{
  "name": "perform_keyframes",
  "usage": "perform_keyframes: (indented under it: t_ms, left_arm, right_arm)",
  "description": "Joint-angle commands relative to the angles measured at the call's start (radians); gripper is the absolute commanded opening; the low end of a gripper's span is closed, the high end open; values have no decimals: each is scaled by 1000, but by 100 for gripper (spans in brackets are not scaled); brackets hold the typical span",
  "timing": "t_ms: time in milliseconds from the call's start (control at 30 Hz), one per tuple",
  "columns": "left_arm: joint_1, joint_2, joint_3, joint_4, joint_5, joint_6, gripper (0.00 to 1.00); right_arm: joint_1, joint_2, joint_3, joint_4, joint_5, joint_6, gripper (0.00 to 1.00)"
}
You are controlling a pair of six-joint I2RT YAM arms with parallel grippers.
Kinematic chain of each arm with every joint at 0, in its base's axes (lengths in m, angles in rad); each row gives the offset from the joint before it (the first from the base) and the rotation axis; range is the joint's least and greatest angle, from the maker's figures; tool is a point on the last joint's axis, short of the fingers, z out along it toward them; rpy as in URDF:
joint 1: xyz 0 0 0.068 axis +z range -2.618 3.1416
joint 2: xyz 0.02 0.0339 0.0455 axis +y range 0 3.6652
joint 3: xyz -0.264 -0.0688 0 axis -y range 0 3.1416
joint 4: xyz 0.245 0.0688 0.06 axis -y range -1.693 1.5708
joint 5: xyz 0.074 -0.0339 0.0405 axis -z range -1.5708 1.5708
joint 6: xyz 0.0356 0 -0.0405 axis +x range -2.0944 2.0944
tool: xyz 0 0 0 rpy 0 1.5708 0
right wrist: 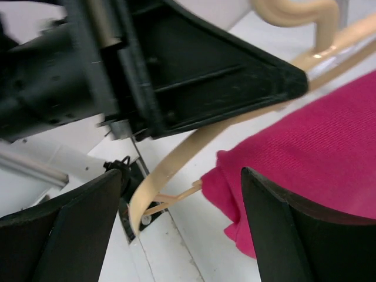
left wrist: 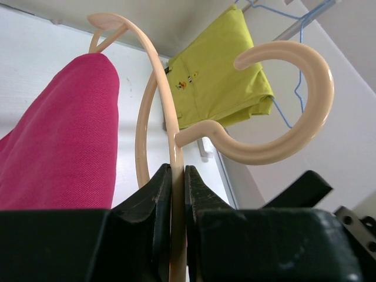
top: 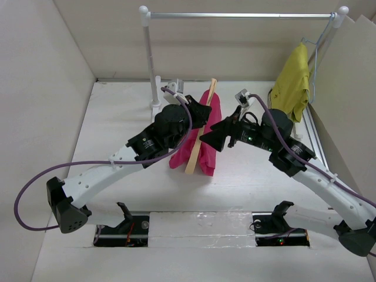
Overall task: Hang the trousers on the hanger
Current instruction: Place the hanger at the clothesline.
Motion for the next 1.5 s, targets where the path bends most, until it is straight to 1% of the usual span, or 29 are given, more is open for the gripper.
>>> perform_keyframes:
  t_ms: [0, 67, 100, 133, 167, 200, 233, 333, 367, 400, 467, 500, 600, 800, 967, 1067, 1167, 1267, 1367, 1467]
  left_arm:
    - [-1, -53, 44, 244, -40, -30, 0]
    - [-1, -70, 32, 269, -46, -39, 0]
    - [-1, -73, 25, 281, -46, -45, 0]
    - [-1, -73, 34, 278, -54, -39, 0]
    - [-1, -72, 45, 255, -64, -44, 0]
    - [-1, -79, 32, 272, -57, -45, 0]
    - [-1, -84, 25, 284, -51, -42, 0]
    - [-1, -93, 22, 281, -52, -32, 0]
    - [-1, -104, 4, 295, -52, -26, 0]
    - [-1, -110, -10, 303, -49, -25, 0]
    - [11, -119, -28, 315, -31, -27, 0]
    - [12, -128, -44, 314, -24, -32, 0]
    - [31, -157, -76, 321, -14, -35, 0]
    - [53, -197, -110, 321, -18, -18, 0]
    - [87, -217, -134, 340, 9, -15, 0]
    - [98, -224, -145, 346, 26, -16, 0]
    - [98, -224, -153, 349, 35, -12, 0]
    - [98, -224, -151, 349, 51, -7, 0]
    - [98, -230, -159, 356, 66, -1, 0]
    - [98, -236, -186, 379, 71, 7, 0]
  right_arm:
    - [9, -2, 42, 105, 134, 63, 87]
    - [20, 10, 22, 125, 142, 86, 87]
    - [20, 20, 17, 129, 147, 91, 85]
    - [29, 32, 10, 141, 151, 96, 83]
    - [29, 33, 2, 155, 154, 100, 83]
    - [29, 35, -7, 230, 144, 106, 79]
    - [20, 41, -15, 244, 135, 120, 78]
    - [8, 69, -7, 261, 63, 137, 77]
    - [-3, 84, -21, 305, 14, 158, 74]
    - [-3, 84, -32, 332, 13, 159, 72]
    - [-14, 112, -55, 382, -49, 214, 68]
    - [-14, 119, -81, 431, -57, 229, 68]
    - [-3, 142, -93, 467, -65, 263, 65]
    - [22, 173, -93, 482, -76, 277, 65]
    - [45, 164, -109, 447, -73, 267, 65]
    - [55, 161, -128, 451, -77, 266, 61]
    - [66, 171, -132, 458, -77, 260, 64]
    - [54, 202, -104, 444, -115, 235, 64]
    - [45, 219, -61, 416, -143, 200, 60]
    - [45, 247, -6, 341, -175, 157, 58]
